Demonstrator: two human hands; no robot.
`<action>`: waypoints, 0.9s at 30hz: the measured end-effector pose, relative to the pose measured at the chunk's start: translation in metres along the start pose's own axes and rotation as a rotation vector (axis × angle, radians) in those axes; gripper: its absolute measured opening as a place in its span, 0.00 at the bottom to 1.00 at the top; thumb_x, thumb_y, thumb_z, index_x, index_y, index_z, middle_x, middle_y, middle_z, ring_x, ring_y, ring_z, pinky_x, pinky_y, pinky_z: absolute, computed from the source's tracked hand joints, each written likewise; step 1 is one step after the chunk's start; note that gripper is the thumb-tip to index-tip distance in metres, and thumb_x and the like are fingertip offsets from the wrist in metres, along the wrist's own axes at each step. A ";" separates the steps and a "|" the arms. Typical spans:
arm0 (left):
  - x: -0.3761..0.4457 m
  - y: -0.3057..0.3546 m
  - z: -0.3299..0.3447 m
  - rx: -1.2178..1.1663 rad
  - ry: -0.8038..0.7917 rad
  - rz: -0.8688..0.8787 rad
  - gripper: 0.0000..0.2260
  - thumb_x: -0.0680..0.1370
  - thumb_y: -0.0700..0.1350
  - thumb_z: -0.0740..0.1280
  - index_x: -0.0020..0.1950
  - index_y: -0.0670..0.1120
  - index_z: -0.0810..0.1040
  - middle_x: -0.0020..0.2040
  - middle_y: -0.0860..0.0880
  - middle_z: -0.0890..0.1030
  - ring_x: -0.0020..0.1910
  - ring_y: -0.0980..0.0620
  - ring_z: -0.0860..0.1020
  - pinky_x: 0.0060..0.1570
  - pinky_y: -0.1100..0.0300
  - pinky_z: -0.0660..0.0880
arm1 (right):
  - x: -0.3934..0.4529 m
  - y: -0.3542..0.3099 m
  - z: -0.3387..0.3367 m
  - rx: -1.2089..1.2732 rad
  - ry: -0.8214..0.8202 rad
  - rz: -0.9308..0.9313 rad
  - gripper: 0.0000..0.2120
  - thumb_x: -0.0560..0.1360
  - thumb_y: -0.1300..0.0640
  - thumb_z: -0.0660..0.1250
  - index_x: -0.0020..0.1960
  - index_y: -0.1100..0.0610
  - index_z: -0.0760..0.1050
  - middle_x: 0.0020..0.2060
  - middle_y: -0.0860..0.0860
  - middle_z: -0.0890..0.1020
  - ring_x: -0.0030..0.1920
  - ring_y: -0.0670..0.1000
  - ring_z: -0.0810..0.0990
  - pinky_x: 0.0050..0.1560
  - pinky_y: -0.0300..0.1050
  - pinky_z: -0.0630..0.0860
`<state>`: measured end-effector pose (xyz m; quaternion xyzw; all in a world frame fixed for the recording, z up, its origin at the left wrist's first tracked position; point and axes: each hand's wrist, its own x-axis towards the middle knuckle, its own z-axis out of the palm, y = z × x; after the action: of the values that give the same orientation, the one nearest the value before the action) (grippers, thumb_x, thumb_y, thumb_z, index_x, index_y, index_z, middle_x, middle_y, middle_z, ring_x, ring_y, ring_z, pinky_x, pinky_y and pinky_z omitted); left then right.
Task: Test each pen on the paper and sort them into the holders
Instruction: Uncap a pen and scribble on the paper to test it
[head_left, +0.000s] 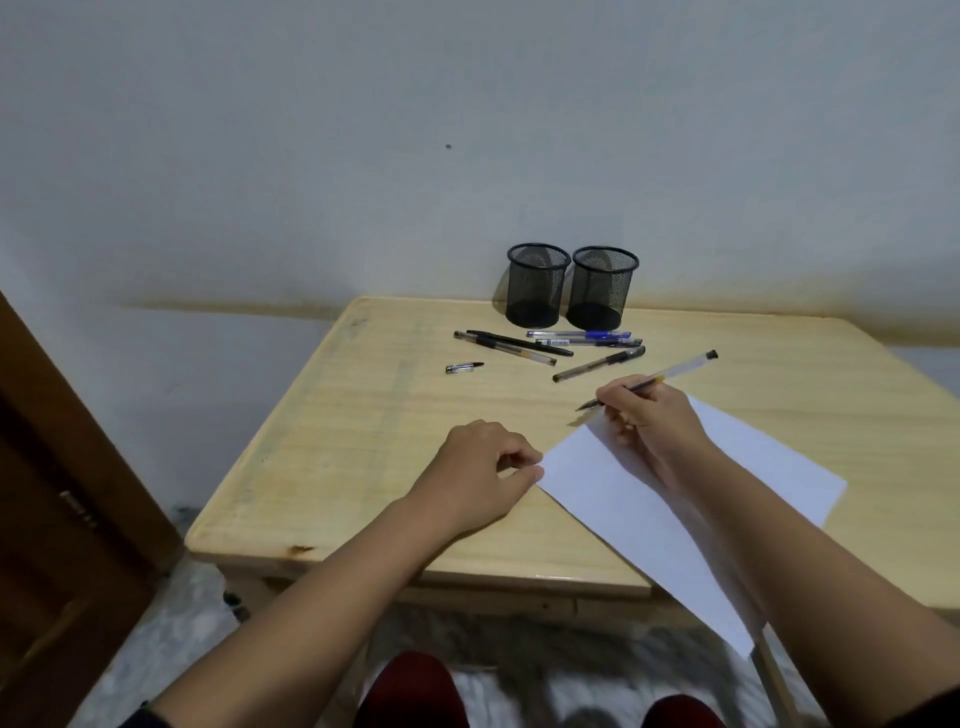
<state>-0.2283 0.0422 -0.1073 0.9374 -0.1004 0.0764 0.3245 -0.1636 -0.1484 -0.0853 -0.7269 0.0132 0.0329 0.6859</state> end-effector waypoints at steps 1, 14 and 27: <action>0.001 0.002 0.000 -0.012 -0.013 -0.002 0.09 0.74 0.50 0.68 0.53 0.52 0.82 0.49 0.54 0.82 0.50 0.58 0.75 0.52 0.68 0.70 | -0.003 -0.001 -0.001 -0.016 0.011 -0.005 0.03 0.74 0.60 0.68 0.41 0.58 0.77 0.30 0.52 0.75 0.31 0.48 0.71 0.32 0.39 0.68; 0.007 -0.008 -0.004 -0.112 -0.042 0.046 0.04 0.72 0.46 0.71 0.46 0.52 0.83 0.40 0.60 0.78 0.41 0.66 0.76 0.41 0.82 0.68 | -0.045 0.016 0.024 -0.298 -0.026 -0.207 0.08 0.74 0.58 0.63 0.37 0.54 0.78 0.31 0.49 0.79 0.34 0.48 0.76 0.38 0.43 0.72; 0.008 -0.013 -0.005 -0.120 -0.039 0.047 0.03 0.73 0.45 0.71 0.44 0.51 0.83 0.38 0.60 0.78 0.39 0.64 0.76 0.38 0.82 0.67 | -0.045 0.023 0.027 -0.532 -0.091 -0.338 0.08 0.73 0.56 0.64 0.38 0.53 0.80 0.32 0.49 0.81 0.37 0.51 0.80 0.40 0.49 0.77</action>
<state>-0.2177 0.0538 -0.1092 0.9150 -0.1329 0.0594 0.3762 -0.2108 -0.1237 -0.1064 -0.8704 -0.1474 -0.0469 0.4675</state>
